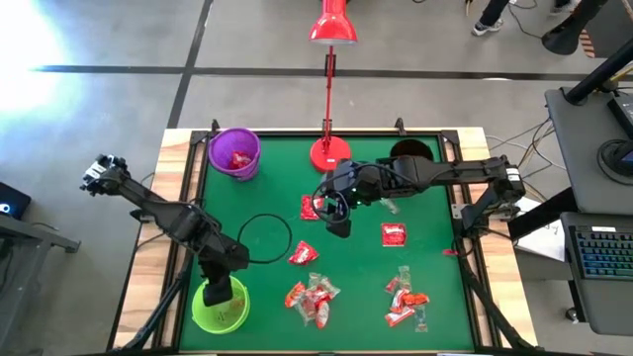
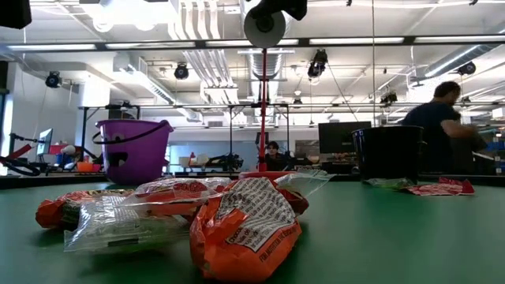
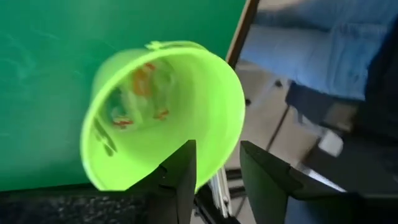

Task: Sort candy
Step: Put the red candy into the violet bucket

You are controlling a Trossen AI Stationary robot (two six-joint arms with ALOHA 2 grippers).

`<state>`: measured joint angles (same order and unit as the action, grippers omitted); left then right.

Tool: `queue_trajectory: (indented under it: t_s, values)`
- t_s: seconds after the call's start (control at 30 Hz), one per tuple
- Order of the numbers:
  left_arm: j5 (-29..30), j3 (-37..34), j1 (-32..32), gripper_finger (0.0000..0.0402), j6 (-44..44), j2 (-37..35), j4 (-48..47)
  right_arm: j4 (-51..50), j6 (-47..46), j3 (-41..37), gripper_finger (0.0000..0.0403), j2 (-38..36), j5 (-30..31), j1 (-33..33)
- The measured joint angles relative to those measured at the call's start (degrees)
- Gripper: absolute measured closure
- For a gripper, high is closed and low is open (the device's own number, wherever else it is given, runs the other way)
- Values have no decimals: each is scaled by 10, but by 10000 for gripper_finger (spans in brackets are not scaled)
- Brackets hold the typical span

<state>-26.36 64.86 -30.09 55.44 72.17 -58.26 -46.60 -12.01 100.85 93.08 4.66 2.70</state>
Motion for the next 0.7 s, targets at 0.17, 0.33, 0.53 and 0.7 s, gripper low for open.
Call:
queue_trajectory:
  t_s: [0.17,0.33,0.53,0.7]
  values:
    - [101,0,0,293,8,-50,-2,1,-22,-2,213,6,2,-16]
    - [257,0,0,293,-11,-104,-2,6,-58,-4,213,32,5,-41]
    - [431,0,1,293,-62,-149,-2,11,-108,-4,213,92,5,-75]
    - [531,0,1,293,-112,-175,-2,11,-171,-4,213,139,0,-109]
